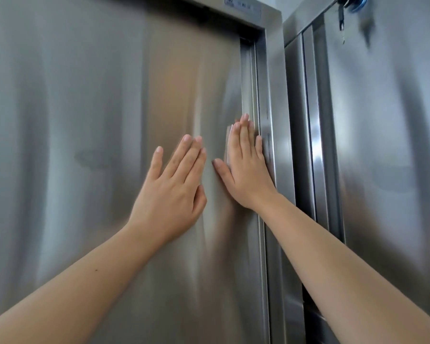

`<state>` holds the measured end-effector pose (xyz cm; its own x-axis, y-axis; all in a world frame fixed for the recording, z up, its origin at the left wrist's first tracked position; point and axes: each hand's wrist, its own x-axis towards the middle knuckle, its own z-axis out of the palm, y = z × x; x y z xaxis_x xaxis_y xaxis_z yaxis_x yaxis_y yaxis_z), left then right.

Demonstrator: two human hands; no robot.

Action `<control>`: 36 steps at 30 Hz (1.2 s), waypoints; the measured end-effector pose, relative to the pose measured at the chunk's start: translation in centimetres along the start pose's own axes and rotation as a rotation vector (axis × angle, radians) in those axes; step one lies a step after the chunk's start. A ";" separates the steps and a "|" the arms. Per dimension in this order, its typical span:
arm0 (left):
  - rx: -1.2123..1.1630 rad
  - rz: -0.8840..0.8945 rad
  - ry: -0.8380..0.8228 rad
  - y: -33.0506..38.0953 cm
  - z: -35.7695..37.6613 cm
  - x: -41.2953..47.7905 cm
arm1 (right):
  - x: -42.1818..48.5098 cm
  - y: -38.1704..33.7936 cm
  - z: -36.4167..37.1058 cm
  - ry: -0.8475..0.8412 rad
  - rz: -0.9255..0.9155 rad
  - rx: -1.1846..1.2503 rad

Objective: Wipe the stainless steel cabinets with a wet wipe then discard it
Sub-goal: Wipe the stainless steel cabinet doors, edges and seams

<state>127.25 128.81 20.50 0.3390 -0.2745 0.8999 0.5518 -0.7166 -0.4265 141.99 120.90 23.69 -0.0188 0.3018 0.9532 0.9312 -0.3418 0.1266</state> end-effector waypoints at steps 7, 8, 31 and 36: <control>-0.012 -0.007 0.054 0.0 0.0 -0.1 | -0.2 0.2 0.0 0.031 -0.008 0.131; -0.013 -0.011 0.057 0.0 0.0 -0.1 | -0.2 0.2 -0.1 0.033 -0.005 0.122; -0.002 -0.036 0.062 0.1 0.1 -0.2 | -2.5 -0.7 0.0 0.344 -0.087 0.000; 0.003 -0.036 0.058 0.1 0.1 -0.2 | -1.9 -0.2 -0.6 0.442 -0.123 0.010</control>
<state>127.29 128.82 20.27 0.2743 -0.2857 0.9182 0.5648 -0.7249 -0.3943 141.63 119.83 22.04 -0.2807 -0.0698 0.9573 0.9159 -0.3178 0.2454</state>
